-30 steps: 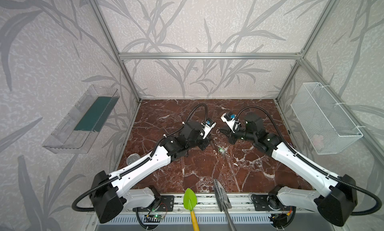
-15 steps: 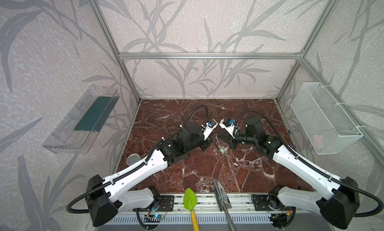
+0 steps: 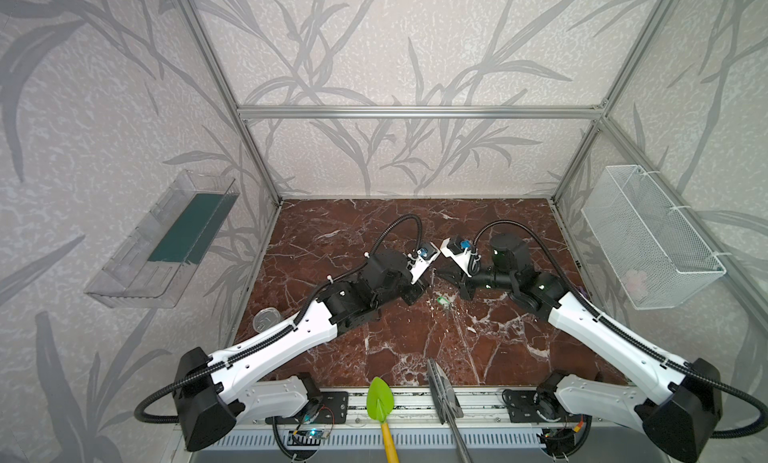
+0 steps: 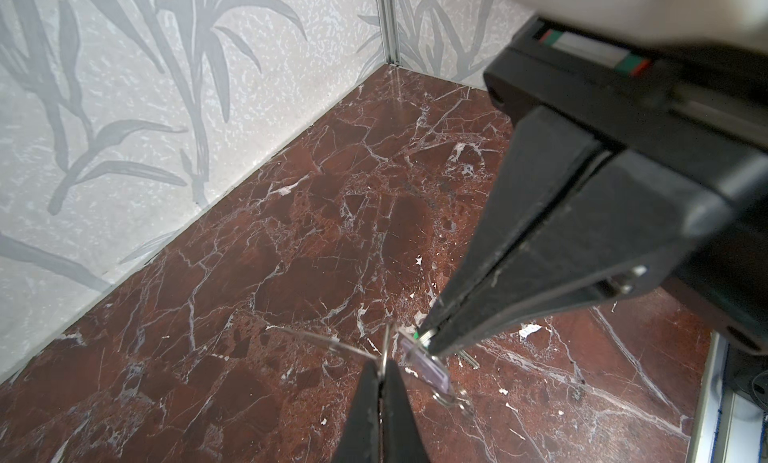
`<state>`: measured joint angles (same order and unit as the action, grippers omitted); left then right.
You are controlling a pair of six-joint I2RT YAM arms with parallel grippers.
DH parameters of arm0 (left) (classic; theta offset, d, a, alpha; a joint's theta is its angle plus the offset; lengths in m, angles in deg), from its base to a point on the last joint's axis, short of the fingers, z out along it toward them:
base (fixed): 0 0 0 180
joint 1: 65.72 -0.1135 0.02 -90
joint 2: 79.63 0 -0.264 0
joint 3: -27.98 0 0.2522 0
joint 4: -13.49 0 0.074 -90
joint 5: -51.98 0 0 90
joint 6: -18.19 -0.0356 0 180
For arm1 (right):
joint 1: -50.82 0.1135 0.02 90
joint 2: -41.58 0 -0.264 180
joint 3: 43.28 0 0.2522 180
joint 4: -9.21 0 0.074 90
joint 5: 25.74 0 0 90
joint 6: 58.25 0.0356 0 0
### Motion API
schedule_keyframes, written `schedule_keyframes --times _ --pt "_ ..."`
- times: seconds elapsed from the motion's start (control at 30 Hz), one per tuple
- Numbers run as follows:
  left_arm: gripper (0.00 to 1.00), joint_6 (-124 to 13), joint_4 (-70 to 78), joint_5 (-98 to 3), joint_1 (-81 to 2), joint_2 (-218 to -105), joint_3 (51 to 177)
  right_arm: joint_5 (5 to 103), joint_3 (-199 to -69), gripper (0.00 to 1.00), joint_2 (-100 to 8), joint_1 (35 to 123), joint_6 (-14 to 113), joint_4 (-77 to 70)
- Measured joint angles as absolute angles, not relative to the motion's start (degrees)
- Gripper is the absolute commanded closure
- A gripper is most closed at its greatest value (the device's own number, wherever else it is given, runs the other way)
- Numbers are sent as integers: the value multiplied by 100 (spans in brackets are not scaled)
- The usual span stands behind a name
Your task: Put the keys on the keyring
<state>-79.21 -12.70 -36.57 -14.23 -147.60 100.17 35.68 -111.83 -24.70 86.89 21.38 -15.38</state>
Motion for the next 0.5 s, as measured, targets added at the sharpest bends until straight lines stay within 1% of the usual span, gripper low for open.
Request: schedule_keyframes --times 0.5 --pt "100 -8000 -1302 -3635 -1351 -14810 10017 3684 -11183 100 -2470 8694 2184 -1465"
